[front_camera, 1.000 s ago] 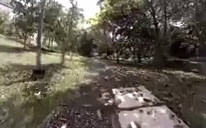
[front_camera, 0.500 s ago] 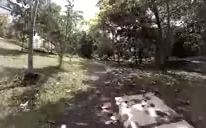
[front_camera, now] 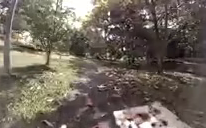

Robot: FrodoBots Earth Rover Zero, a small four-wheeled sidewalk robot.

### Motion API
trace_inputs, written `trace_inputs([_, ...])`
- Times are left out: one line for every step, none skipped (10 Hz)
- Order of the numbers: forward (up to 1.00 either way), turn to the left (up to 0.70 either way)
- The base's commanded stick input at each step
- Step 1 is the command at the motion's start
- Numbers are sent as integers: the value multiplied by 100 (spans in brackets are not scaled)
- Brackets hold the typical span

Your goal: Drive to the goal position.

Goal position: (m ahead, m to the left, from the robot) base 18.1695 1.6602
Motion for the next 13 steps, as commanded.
trace_inputs([85,0])
trace_inputs([85,0])
trace_inputs([85,0])
trace_inputs([85,2])
trace_inputs([85,28])
trace_inputs([85,22])
trace_inputs([85,10])
trace_inputs([85,4])
trace_inputs([85,0])
trace_inputs([85,0])
trace_inputs([85,0])
trace_inputs([85,0])
trace_inputs([85,0])
